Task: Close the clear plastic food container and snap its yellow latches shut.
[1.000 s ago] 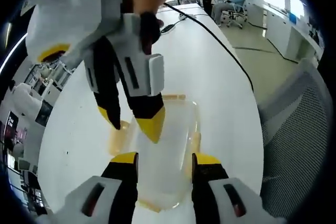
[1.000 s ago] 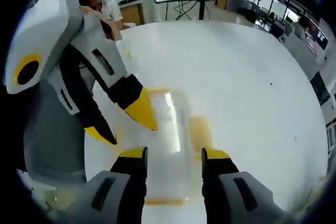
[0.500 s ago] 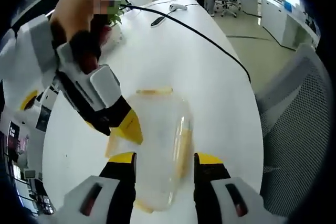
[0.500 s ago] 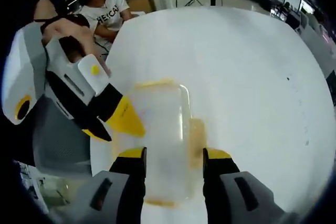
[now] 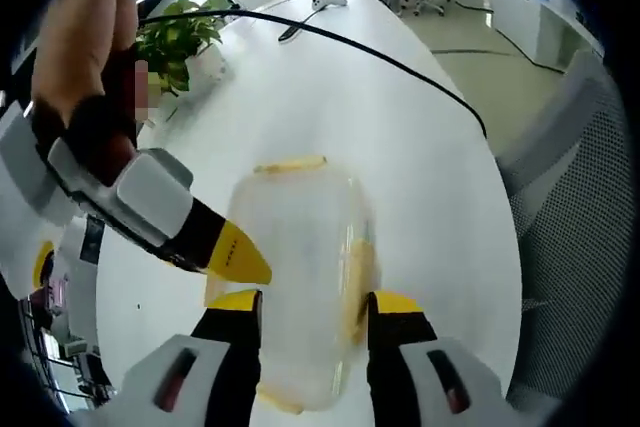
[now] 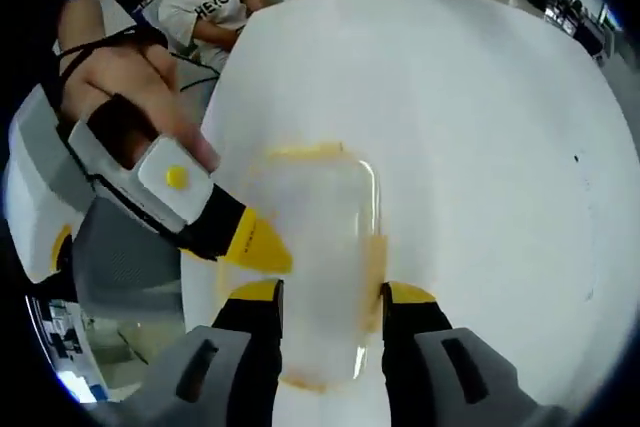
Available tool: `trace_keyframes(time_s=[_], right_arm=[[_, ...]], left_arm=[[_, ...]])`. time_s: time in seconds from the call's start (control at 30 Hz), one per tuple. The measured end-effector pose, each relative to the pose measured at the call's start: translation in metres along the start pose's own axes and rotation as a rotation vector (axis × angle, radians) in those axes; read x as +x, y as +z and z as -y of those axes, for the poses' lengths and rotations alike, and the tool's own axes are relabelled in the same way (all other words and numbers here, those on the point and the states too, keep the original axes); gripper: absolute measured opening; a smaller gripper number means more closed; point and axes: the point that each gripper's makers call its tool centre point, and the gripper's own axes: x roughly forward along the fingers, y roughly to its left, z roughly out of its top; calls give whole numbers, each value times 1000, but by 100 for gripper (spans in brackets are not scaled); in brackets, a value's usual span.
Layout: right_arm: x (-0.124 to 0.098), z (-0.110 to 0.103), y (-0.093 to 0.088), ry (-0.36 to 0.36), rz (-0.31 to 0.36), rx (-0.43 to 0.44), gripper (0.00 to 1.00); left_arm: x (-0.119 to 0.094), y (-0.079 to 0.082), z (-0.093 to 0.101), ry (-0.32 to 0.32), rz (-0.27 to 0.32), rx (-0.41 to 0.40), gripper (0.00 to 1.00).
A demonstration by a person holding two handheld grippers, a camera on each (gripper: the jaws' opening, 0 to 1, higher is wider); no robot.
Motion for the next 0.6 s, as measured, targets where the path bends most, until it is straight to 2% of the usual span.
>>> trace_keyframes(time_s=[0.17,0.47,0.6], right_arm=[[1,0,-1,-1,-39,-5,35],[1,0,-2,6,-52,-18,32],[1,2,-2,26,-55,-14,27]], left_arm=[[2,0,-1,21,-4,13,39],[1,-1,-3,24,9,2,38],[3,-1,-5,18,6,6,38]])
